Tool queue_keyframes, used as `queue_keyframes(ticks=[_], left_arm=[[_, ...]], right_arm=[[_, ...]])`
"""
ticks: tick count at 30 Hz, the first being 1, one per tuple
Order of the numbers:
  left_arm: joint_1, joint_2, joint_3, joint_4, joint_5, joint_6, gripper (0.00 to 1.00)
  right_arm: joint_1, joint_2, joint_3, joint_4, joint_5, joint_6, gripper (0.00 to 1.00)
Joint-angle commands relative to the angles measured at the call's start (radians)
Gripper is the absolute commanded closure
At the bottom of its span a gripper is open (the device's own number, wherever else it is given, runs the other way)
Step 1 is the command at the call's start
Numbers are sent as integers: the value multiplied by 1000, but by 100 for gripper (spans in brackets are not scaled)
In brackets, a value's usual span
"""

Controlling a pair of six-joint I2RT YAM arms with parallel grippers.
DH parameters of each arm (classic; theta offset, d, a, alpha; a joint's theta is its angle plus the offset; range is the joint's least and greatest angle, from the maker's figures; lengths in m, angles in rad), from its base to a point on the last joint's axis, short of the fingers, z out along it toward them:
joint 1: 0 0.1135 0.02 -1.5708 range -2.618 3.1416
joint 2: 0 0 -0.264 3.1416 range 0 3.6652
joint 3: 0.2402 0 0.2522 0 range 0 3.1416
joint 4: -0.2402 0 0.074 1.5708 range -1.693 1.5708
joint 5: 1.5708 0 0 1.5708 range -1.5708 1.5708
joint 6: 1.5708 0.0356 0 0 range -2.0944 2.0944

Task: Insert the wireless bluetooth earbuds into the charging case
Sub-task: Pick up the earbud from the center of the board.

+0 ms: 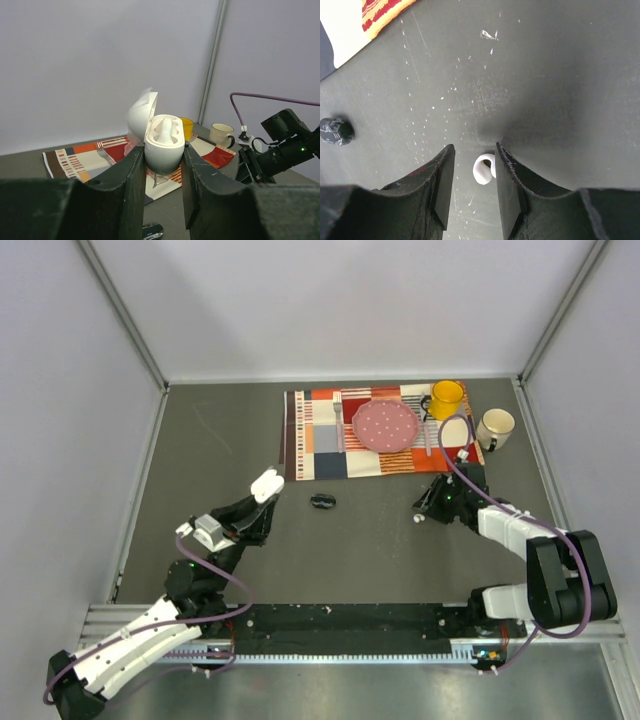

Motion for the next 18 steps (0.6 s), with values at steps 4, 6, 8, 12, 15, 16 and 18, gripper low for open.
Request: queue_keyframes(ticks=[4,6,8,12,15,16,18], left_arm=[[-1,-2,7,28,-9,7,100],[-3,7,7,33,-5,8,100],[-1,13,8,36,-3,7,100],[-3,13,10,38,-3,5,100],[-3,13,10,38,-5,5,100],[-3,12,8,36,-5,4,100],[-3,16,8,38,-5,2,100]], right_arm=[[-4,-7,13,18,-34,-12,63],[-4,-13,9,15,-42,-7,63],[-4,-23,3,15,-48,1,64],[-2,-47,0,-16,-36,7,64],[-2,-73,-11,-42,-2,14,65],[-2,-84,-17,-48,4,11,65],[-2,-89,-20,-54,6,10,66]])
